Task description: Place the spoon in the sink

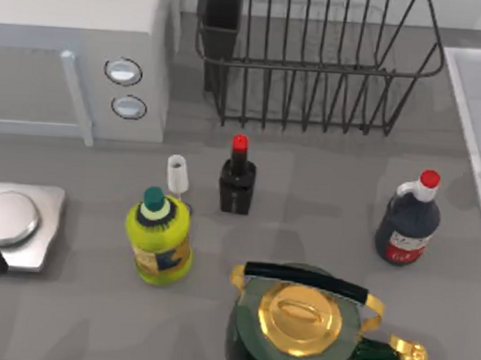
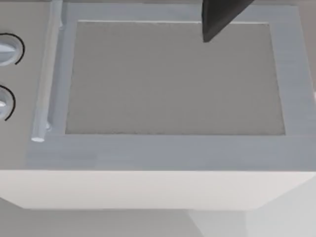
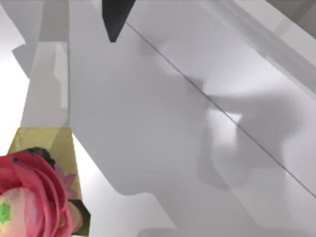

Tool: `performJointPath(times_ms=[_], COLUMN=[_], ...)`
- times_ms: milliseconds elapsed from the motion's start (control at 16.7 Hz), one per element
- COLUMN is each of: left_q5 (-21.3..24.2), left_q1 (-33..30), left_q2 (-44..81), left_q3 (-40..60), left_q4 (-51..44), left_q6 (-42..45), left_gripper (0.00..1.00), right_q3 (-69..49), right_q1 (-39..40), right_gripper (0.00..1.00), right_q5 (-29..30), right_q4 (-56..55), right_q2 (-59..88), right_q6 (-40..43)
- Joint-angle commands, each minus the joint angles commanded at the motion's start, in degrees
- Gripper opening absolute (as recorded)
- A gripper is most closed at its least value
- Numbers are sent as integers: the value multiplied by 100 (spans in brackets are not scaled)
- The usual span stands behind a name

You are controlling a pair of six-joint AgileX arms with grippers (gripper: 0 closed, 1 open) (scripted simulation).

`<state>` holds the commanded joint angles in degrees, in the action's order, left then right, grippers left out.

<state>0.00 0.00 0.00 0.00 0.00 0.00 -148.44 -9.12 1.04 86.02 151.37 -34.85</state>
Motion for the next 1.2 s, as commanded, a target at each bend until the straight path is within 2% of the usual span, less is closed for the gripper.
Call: performJointPath(times_ms=[240, 480, 1200], left_q5=[0, 0, 0], left_q1=[0, 0, 0], left_q2=[0, 0, 0], left_q3=[0, 0, 0], left_q4=[0, 0, 0], left_q6=[0, 0, 0], left_gripper=[100, 100, 100], right_q3=[788, 835, 835], right_q1=[3, 3, 3], right_gripper=[0, 0, 90], right_q5=[-2, -2, -2], right_q4=[-581, -623, -623], right_q2=[-227, -243, -243], right_q6=[-24, -27, -27])
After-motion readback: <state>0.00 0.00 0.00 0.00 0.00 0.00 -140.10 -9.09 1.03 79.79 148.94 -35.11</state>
